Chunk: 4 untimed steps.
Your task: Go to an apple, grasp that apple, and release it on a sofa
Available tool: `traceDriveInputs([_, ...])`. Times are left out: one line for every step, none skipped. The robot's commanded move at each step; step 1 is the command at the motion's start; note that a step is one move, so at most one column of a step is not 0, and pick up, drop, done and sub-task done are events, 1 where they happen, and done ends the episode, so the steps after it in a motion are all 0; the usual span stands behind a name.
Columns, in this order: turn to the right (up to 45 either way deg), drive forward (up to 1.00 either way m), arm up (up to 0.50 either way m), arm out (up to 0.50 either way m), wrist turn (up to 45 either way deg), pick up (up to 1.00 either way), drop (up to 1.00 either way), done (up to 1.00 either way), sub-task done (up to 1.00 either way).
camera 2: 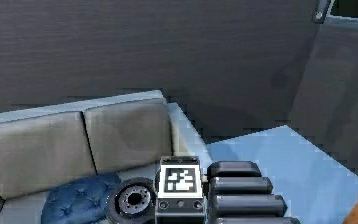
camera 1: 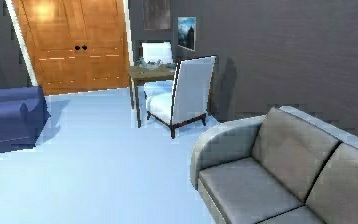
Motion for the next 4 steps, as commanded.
traceDriveInputs([-3.0,0.0,0.0,0.0,0.0,0.0,0.0,0.0,0.0])
traceDriveInputs([33.0,0.0,0.0,0.0,0.0,0.0,0.0,0.0,0.0])
traceDriveInputs([-33.0,0.0,0.0,0.0,0.0,0.0,0.0,0.0,0.0])
traceDriveInputs([39.0,0.0,0.0,0.0,0.0,0.0,0.0,0.0,0.0])
